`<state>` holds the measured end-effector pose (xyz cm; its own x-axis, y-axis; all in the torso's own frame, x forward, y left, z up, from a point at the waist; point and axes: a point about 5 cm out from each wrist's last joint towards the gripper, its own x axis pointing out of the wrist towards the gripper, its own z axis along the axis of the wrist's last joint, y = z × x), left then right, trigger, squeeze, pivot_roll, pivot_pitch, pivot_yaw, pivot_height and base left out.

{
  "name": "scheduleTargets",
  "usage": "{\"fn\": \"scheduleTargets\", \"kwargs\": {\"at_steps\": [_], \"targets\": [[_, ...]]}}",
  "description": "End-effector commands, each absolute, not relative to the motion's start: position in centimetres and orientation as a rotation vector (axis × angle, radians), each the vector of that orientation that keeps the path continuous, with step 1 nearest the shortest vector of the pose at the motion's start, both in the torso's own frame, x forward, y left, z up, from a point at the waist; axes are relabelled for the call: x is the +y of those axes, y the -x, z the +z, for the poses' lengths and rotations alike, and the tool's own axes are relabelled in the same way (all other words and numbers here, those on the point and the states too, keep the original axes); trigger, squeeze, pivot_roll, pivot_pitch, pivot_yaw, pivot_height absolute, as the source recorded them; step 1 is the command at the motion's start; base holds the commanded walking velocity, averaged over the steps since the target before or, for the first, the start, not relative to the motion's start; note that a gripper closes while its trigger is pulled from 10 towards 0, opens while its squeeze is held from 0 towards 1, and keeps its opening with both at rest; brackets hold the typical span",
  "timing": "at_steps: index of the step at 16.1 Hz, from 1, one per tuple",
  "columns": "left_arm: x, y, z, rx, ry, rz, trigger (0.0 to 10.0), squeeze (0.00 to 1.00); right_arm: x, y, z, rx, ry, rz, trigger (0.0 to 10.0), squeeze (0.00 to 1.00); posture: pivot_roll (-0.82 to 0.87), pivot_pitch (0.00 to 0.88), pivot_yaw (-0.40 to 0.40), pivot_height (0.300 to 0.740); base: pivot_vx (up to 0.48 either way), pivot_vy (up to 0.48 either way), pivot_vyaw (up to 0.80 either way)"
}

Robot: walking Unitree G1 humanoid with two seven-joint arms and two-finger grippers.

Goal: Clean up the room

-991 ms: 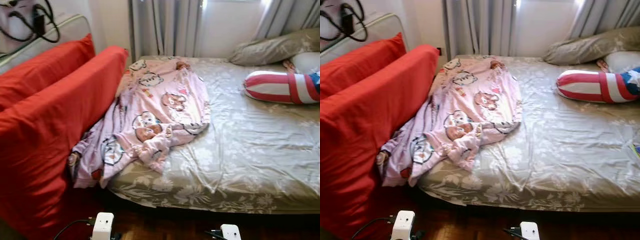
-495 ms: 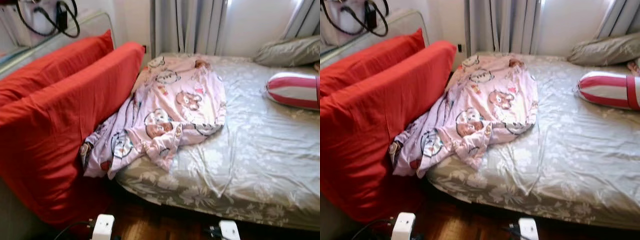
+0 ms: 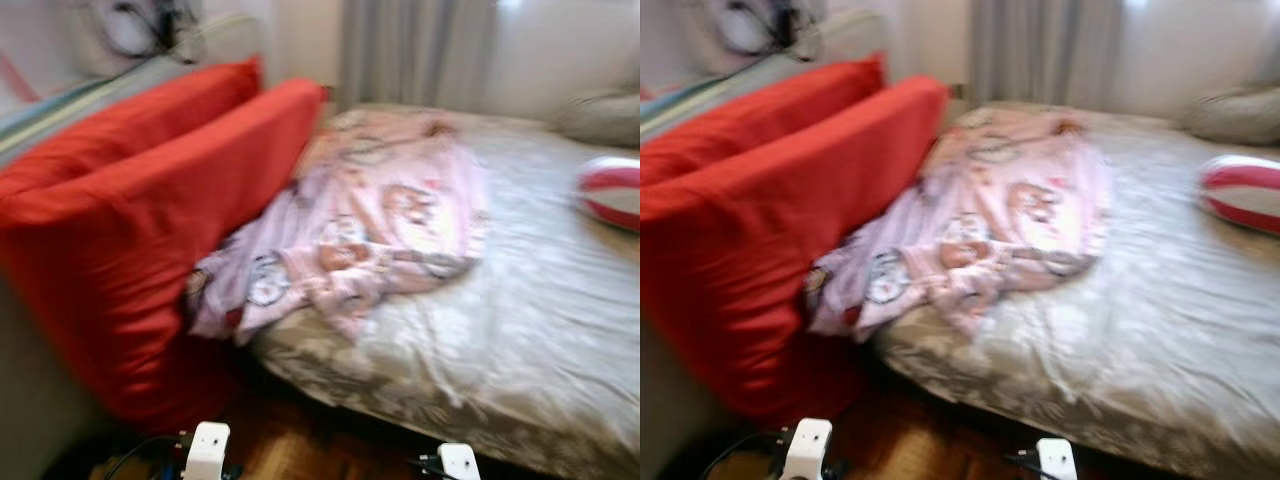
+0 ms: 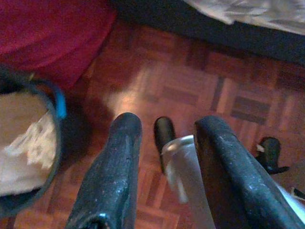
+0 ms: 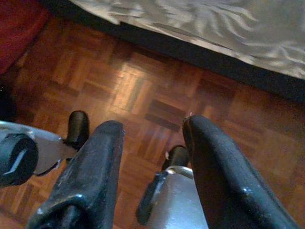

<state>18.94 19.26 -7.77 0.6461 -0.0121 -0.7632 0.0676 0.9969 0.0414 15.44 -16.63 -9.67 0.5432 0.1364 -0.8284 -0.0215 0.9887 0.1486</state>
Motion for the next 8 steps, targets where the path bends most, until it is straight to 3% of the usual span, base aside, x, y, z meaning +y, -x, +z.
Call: {"fn": "scheduleTargets", "kwargs": {"at_steps": [1, 4, 8], "targets": [[19.57, -18.56, -7.94, 0.883, -0.076, -0.037, 10.0, 0.00, -16.54, -15.17, -9.77, 0.999, -0.124, 0.099, 10.0, 0.00, 0.01, 0.000, 0.017, 0.740, 0.000, 0.000, 0.79], [19.39, -18.85, -7.82, 0.875, -0.071, -0.046, 10.0, 0.00, -16.48, -15.30, -9.69, 0.988, -0.125, 0.113, 10.0, 0.00, 0.01, 0.000, 0.016, 0.740, 0.000, 0.000, 0.80], [19.14, -19.43, -7.56, 0.858, -0.068, -0.050, 10.0, 0.00, -16.62, -15.27, -9.72, 0.989, -0.139, 0.086, 10.0, 0.00, 0.02, 0.000, 0.014, 0.740, 0.000, 0.000, 0.00]]}}
